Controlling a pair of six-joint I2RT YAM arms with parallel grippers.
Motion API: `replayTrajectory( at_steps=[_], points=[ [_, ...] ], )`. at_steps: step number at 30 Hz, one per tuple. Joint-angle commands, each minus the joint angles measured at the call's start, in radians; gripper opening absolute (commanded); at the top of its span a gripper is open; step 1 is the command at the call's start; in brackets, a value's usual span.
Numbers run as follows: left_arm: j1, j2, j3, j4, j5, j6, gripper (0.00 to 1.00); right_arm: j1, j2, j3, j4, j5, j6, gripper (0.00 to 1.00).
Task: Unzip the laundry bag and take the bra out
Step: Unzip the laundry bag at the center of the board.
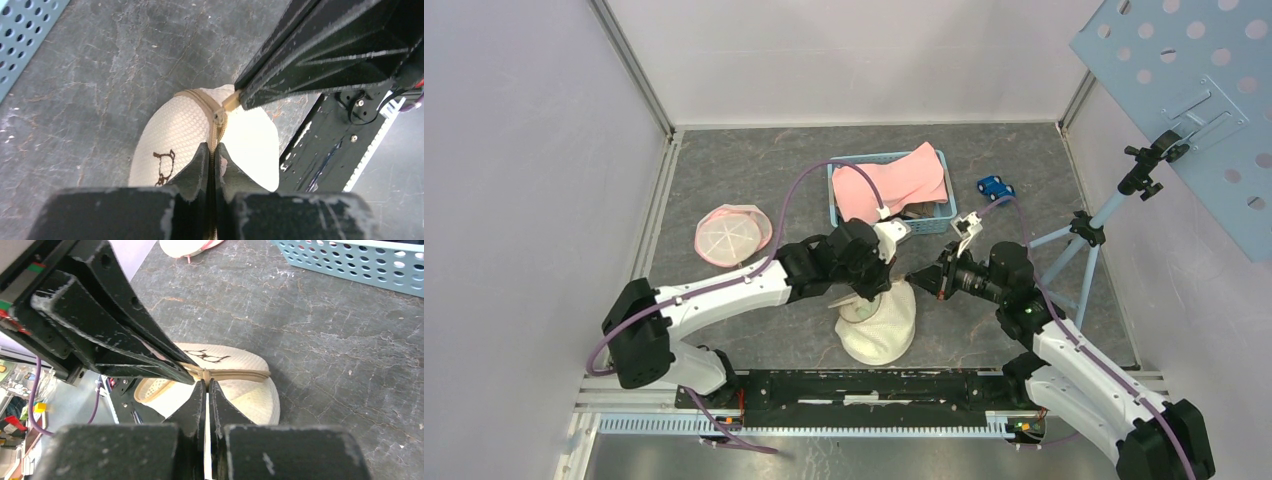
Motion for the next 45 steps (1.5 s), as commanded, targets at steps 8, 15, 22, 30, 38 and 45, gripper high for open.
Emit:
replayTrajectory(
  at_steps=[8,15,22,30,38,45],
  points=[
    [0.039,-0.157,0.004,-0.101,-0.149,0.281,0.03,-0.107,-0.019,0.067,-0.04,-0.024,-0.066,0.0],
    [0.056,-0.212,-0.022,-0.117,-0.005,0.325,0.41,-0.113,-0.024,-0.016,0.078,-0.123,0.031,0.0],
    [0.046,-0.17,0.033,-0.092,0.12,0.238,0.55,-0.037,-0.045,-0.072,0.13,-0.089,0.081,0.0],
    [-0.028,-0.044,0.119,-0.088,0.098,0.131,0.67,-0.02,-0.051,-0.066,0.127,-0.071,0.087,0.0],
    [-0.073,0.011,0.08,-0.013,0.006,-0.035,0.59,-0.018,-0.055,-0.041,0.118,-0.056,0.085,0.0],
    [-0.075,0.0,0.068,-0.062,-0.078,0.014,0.14,-0.021,-0.059,0.009,0.027,-0.021,0.015,0.0]
  ],
)
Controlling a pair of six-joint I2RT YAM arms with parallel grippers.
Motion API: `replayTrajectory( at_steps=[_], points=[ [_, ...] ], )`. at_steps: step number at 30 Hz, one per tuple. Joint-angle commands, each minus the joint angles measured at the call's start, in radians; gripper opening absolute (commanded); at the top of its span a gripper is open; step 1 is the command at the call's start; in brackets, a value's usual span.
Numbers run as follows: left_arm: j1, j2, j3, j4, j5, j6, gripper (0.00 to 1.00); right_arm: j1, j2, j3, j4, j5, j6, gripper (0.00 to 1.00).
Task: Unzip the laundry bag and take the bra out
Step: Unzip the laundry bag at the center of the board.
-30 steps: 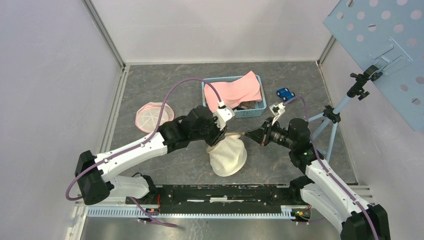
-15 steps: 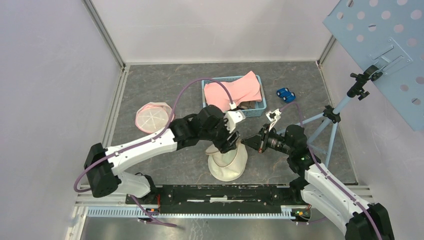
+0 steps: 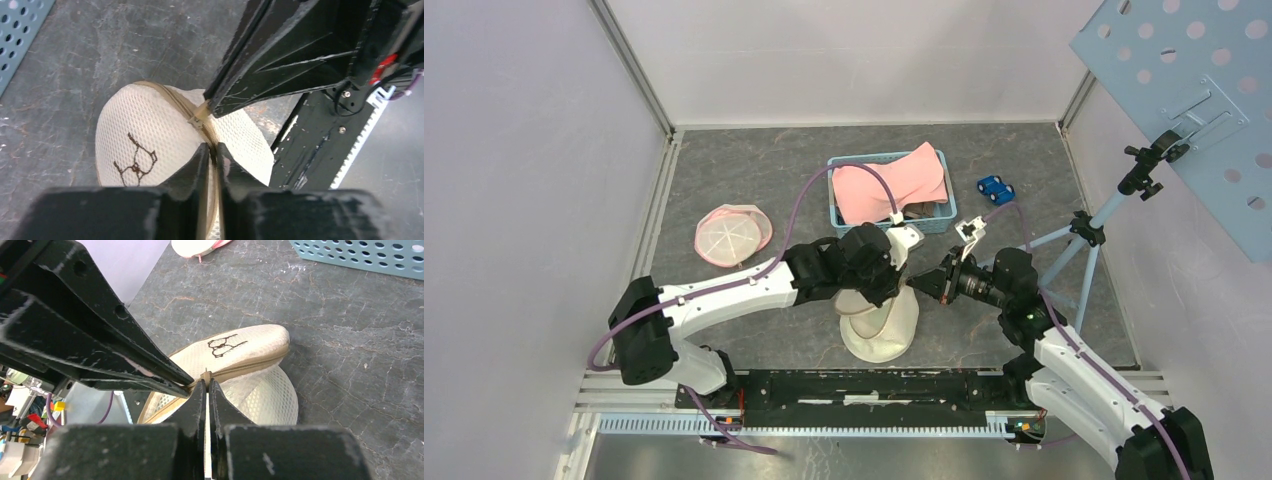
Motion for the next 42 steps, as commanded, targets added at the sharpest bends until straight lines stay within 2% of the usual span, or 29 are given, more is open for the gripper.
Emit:
replayTrajectory(
  at_steps=[1,3,13,18,20,22,23,25,27,38,40,42],
  points=[
    [-0.005,-0.023,-0.013,-0.004,-0.075,0.014,0.08,0.001,-0.015,0.08,-0.051,0.05,-0.066,0.0],
    [-0.003,-0.037,-0.024,-0.036,-0.118,0.057,0.02,-0.005,-0.016,0.092,-0.078,0.06,-0.092,0.0],
    [0.057,-0.136,-0.1,-0.114,-0.241,0.19,0.02,-0.067,-0.027,0.125,-0.152,0.053,-0.158,0.0],
    [0.079,-0.168,-0.096,-0.114,-0.235,0.255,0.04,-0.066,-0.02,0.058,-0.048,-0.009,-0.074,0.0],
    [0.079,-0.191,-0.087,-0.099,-0.152,0.26,0.15,-0.064,-0.024,0.03,-0.005,-0.024,-0.042,0.0],
    [0.079,-0.224,-0.096,-0.05,-0.061,0.251,0.37,-0.057,-0.023,0.024,0.003,-0.023,-0.035,0.0],
    [0.077,-0.236,-0.1,-0.027,-0.03,0.245,0.43,-0.053,-0.024,0.024,0.006,-0.021,-0.033,0.0],
    [0.077,-0.253,-0.107,0.01,0.01,0.236,0.52,-0.047,-0.022,0.024,0.014,-0.021,-0.027,0.0],
    [0.075,-0.246,-0.099,0.025,0.034,0.229,0.56,-0.038,-0.018,0.025,0.022,-0.019,-0.021,0.0],
    [0.051,-0.118,-0.056,0.067,0.033,0.213,0.6,-0.011,-0.012,0.022,0.049,-0.008,-0.005,0.0],
    [0.05,-0.105,-0.057,0.072,0.034,0.214,0.58,-0.01,-0.011,0.022,0.048,-0.008,-0.004,0.0],
    [0.052,-0.098,-0.061,0.069,0.026,0.214,0.49,-0.011,-0.009,0.024,0.047,-0.007,-0.008,0.0]
  ],
)
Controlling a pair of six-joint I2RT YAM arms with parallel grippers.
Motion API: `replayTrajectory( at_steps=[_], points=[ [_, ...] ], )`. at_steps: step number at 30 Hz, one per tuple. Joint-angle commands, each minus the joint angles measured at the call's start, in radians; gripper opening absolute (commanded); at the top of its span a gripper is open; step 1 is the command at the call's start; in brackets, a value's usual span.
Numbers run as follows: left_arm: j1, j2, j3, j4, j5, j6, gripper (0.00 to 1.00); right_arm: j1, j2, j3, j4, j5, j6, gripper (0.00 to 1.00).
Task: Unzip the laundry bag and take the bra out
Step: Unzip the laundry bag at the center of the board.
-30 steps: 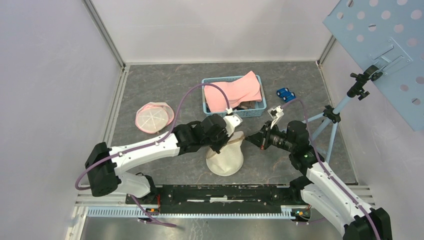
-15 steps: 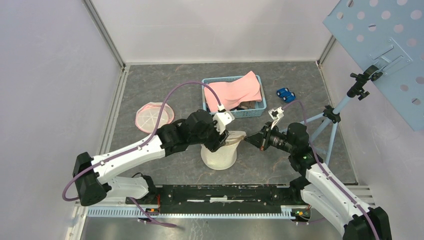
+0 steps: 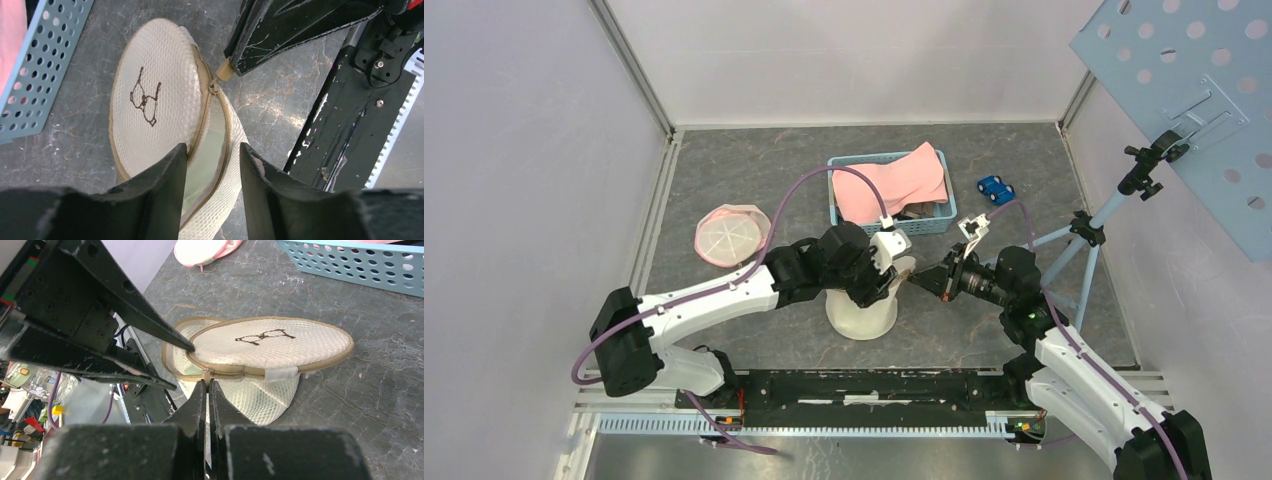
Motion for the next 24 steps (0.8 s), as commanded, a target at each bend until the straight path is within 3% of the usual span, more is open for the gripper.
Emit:
replayTrajectory(
  at_steps=[1,3,5,6,14,24],
  points=[
    [-0.004,0.007,0.029,0.047,-0.016,0.01,0.41,0.004,0.0,0.007,0.045,-0.001,-0.005,0.0],
    [-0.004,-0.006,0.012,0.045,-0.051,0.008,0.2,0.005,0.003,0.016,0.023,0.008,-0.026,0.0],
    [-0.002,-0.032,-0.013,0.045,-0.086,0.01,0.05,0.003,0.002,0.027,0.003,0.024,-0.04,0.0],
    [-0.002,-0.045,-0.026,0.044,-0.098,0.014,0.03,0.003,0.005,0.03,-0.007,0.029,-0.049,0.0],
    [0.0,-0.127,-0.126,0.061,-0.141,0.01,0.02,-0.027,0.03,0.027,-0.072,0.096,-0.131,0.0],
    [0.0,-0.111,-0.168,0.078,-0.118,-0.023,0.04,-0.056,0.1,0.001,0.016,0.048,-0.107,0.0]
  ],
)
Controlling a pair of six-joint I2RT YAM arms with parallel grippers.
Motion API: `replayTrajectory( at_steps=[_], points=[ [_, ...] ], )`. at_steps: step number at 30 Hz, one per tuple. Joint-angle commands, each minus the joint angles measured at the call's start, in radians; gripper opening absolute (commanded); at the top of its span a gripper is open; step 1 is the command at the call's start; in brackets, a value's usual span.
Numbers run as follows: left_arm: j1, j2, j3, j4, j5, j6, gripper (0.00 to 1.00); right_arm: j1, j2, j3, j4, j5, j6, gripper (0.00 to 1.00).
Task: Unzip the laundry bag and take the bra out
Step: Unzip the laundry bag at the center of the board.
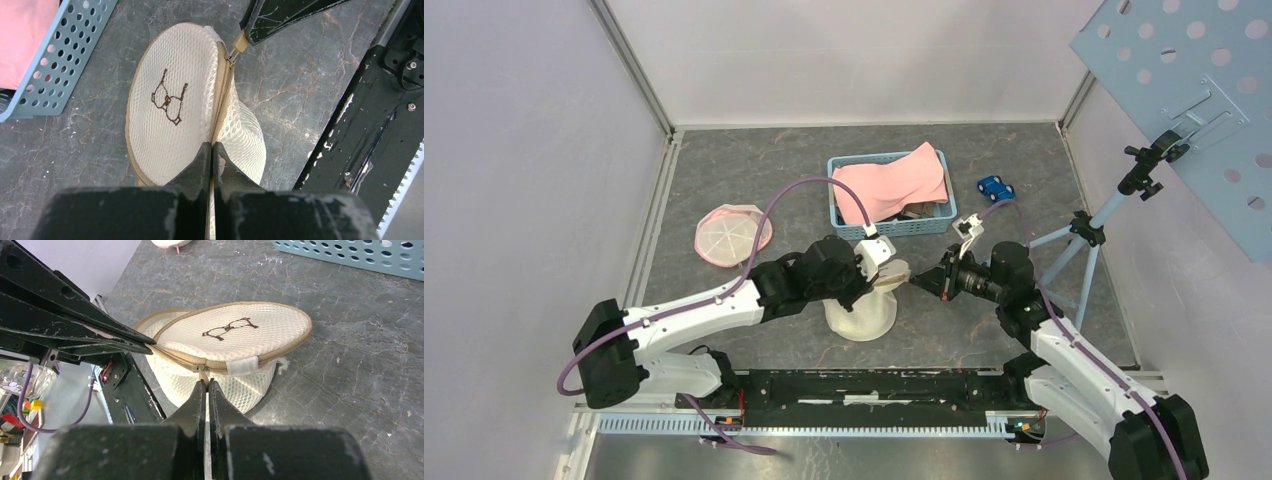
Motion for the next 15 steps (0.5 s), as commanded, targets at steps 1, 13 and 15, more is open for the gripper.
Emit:
replayTrajectory(
  at_steps=[1,13,15],
  points=[
    [0.002,0.003,-0.009,-0.031,-0.007,-0.033,0.1,-0.025,0.032,-0.01,0.086,0.025,0.002,0.0],
    [0.001,-0.152,-0.137,-0.017,-0.025,-0.243,0.57,0.028,0.021,0.003,0.035,-0.03,-0.031,0.0],
    [0.002,-0.186,-0.155,-0.04,-0.017,-0.264,0.55,0.037,0.004,-0.012,0.028,-0.04,-0.028,0.0]
  ],
)
